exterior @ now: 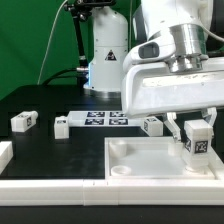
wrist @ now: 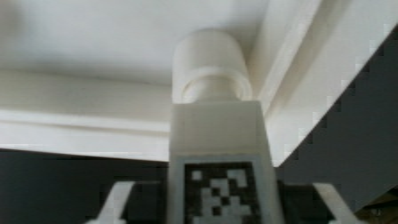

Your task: Assemble one leg

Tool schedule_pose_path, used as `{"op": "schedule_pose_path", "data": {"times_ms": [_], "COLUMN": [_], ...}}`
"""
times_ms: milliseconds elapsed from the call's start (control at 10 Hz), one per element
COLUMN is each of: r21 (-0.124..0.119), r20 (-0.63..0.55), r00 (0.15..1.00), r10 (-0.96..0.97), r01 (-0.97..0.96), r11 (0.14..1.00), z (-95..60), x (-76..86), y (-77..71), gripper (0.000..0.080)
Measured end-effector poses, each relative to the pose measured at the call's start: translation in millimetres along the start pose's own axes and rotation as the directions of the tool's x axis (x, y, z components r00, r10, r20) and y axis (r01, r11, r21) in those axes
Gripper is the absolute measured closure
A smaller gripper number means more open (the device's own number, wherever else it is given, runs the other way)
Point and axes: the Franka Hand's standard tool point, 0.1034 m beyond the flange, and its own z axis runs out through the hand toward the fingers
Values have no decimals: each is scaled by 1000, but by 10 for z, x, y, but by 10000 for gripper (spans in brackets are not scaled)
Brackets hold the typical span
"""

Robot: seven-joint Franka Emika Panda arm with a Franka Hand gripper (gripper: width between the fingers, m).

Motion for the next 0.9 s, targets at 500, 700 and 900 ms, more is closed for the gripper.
{"op": "schedule_pose_path", "data": {"times_ms": [500, 700, 900], "r21": [-3, -3, -3], "r20": [-8, -8, -8], "r00": [1000, 1000, 1000], "r10": [0, 0, 0], "r01": [0, 0, 0], "r11": [1000, 1000, 1000], "z": [34, 34, 34], "x": [-26, -26, -26], "y": [4, 5, 5], "gripper": [509, 203, 166]}}
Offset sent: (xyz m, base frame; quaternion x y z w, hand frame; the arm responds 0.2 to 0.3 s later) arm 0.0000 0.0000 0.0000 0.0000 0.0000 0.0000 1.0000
